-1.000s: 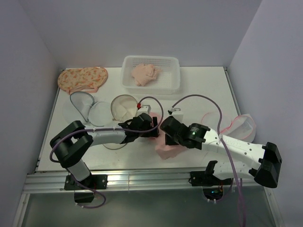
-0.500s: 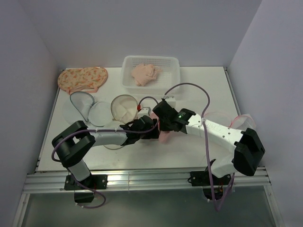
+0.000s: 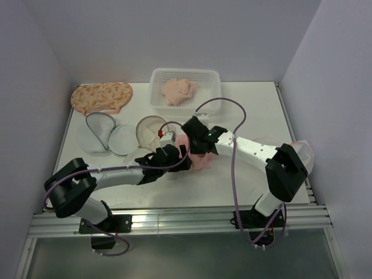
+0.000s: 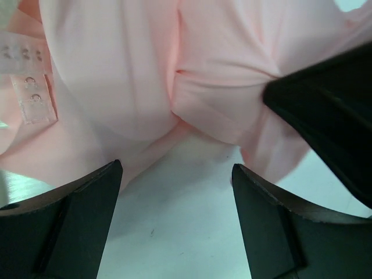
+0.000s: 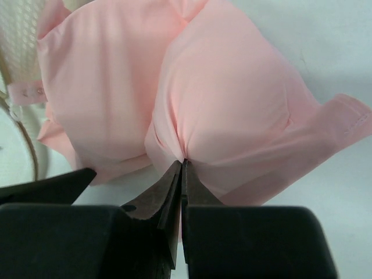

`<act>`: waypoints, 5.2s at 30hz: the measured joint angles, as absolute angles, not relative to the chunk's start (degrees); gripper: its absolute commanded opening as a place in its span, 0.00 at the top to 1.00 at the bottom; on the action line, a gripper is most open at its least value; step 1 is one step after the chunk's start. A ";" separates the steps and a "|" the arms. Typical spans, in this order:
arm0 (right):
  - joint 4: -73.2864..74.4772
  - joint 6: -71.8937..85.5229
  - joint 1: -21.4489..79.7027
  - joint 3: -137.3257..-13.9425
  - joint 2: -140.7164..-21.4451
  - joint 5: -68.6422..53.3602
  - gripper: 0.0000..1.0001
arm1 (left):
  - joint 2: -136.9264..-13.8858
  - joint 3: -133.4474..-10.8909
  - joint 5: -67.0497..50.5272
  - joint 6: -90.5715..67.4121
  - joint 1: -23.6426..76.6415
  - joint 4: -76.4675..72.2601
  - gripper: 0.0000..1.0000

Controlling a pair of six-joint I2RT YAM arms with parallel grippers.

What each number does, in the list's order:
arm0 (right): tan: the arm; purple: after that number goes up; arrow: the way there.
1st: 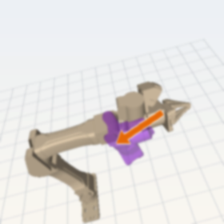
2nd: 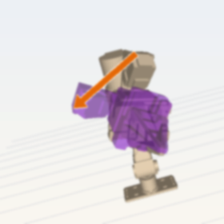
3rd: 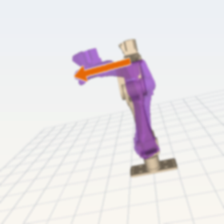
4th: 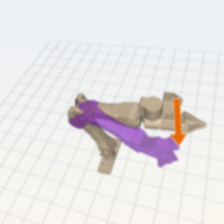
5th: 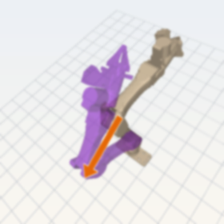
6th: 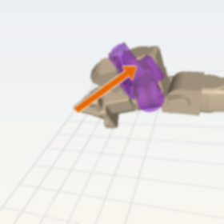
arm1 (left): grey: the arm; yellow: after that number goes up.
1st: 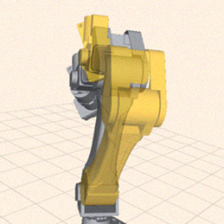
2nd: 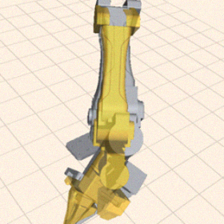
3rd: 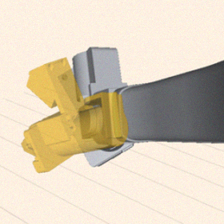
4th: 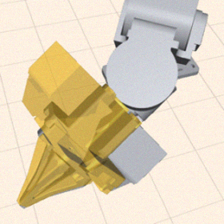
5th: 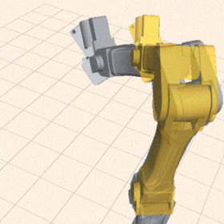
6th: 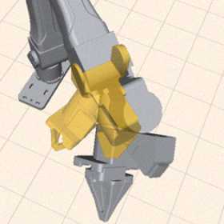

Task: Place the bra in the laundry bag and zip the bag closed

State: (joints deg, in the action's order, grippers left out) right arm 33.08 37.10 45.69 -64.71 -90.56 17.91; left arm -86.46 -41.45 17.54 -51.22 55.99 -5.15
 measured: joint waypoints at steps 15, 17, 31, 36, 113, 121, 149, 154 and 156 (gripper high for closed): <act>32.60 35.18 45.50 -74.74 -96.66 15.38 0.69 | -73.08 -34.76 24.21 -54.35 55.99 -4.71 0.14; 32.56 35.05 45.50 -75.59 -97.45 14.94 0.67 | -71.90 -33.87 25.50 -55.07 55.99 -4.40 0.14; 30.33 34.92 45.41 -83.53 -103.85 14.66 0.53 | -67.75 -31.24 29.47 -56.55 55.99 -1.08 0.12; 27.79 37.19 43.24 -71.59 -93.49 16.84 0.46 | -71.02 -32.01 30.04 -55.70 55.40 -1.06 0.12; 23.27 42.04 36.86 -50.35 -66.06 17.89 1.00 | -94.78 -42.28 16.56 -48.99 53.32 -18.15 0.58; 21.93 42.57 42.65 -54.61 -82.08 17.41 1.00 | -94.74 -38.79 15.14 -49.32 53.34 -22.79 0.49; 17.30 43.35 40.84 -59.64 -84.60 14.02 0.56 | -82.50 -32.58 20.56 -50.46 53.34 -21.06 0.23; 15.53 42.13 32.73 -53.36 -78.61 12.82 0.46 | -86.50 -37.69 22.04 -50.24 53.34 -18.28 0.26; 14.61 41.47 29.21 -50.94 -77.78 11.75 0.41 | -88.23 -39.68 22.68 -50.22 53.28 -17.02 0.28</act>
State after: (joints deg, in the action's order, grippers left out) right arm 14.61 41.47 29.21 -50.94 -77.78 11.75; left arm -88.23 -39.68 22.68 -50.22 53.28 -17.02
